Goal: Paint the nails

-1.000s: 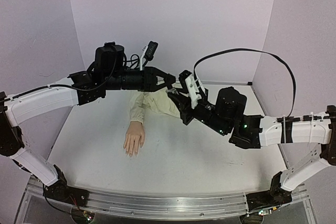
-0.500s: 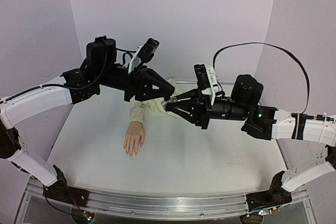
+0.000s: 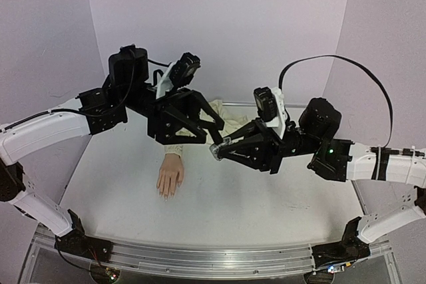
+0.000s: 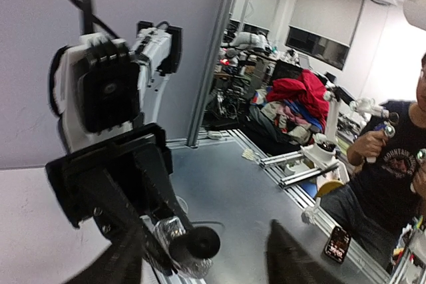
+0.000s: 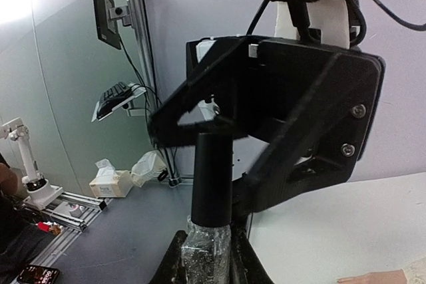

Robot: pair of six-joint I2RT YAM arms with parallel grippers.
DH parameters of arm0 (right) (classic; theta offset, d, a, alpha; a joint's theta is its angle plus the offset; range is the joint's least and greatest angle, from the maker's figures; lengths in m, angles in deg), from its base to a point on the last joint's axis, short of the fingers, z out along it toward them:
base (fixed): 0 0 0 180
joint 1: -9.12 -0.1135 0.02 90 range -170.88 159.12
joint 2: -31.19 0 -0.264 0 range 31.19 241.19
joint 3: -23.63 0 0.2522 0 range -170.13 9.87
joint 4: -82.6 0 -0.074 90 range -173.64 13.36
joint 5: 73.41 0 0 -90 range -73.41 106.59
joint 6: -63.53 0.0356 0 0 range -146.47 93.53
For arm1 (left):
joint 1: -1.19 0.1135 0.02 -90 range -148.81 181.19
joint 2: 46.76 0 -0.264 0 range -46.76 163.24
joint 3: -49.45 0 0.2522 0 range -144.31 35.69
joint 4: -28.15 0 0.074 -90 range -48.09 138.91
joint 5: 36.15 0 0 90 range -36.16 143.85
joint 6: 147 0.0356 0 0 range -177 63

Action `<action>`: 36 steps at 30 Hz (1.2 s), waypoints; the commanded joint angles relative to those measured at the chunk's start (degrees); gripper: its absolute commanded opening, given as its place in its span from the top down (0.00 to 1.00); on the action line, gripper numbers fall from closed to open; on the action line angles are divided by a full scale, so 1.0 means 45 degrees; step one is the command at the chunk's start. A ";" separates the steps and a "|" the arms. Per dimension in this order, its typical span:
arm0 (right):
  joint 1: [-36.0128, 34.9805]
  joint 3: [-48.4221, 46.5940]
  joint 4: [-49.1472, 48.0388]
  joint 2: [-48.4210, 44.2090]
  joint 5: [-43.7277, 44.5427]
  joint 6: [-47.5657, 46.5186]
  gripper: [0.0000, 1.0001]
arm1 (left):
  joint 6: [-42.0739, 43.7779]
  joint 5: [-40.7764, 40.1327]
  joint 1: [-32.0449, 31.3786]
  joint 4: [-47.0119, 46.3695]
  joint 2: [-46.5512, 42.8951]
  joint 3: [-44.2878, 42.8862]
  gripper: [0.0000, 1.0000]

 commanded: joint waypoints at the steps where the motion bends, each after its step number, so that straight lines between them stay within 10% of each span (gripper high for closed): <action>1: 0.0223 -0.0312 0.1234 -0.1007 0.1607 -0.2429 1.00 | -0.1865 -0.1932 0.0776 -0.0237 -0.1352 0.0788 0.17; 7: 0.0214 -0.0565 0.3231 -0.0982 0.4923 -0.4467 1.00 | -0.3891 -0.5647 0.1329 0.0632 -0.1855 0.1280 0.03; 20: 0.0119 -0.0861 0.1897 0.0199 0.9128 -0.4826 1.00 | -0.4857 -0.7769 0.1100 0.0937 -0.0305 0.0240 0.25; 30: 0.0106 -0.1132 0.1638 0.0730 0.9819 -0.5128 1.00 | -0.4522 -0.8181 0.0706 0.0760 0.0670 -0.0307 0.53; 36: 0.0105 -0.1019 0.1449 0.0663 0.9555 -0.4890 1.00 | -0.4110 -0.7880 0.0667 0.0756 0.0840 -0.0417 0.90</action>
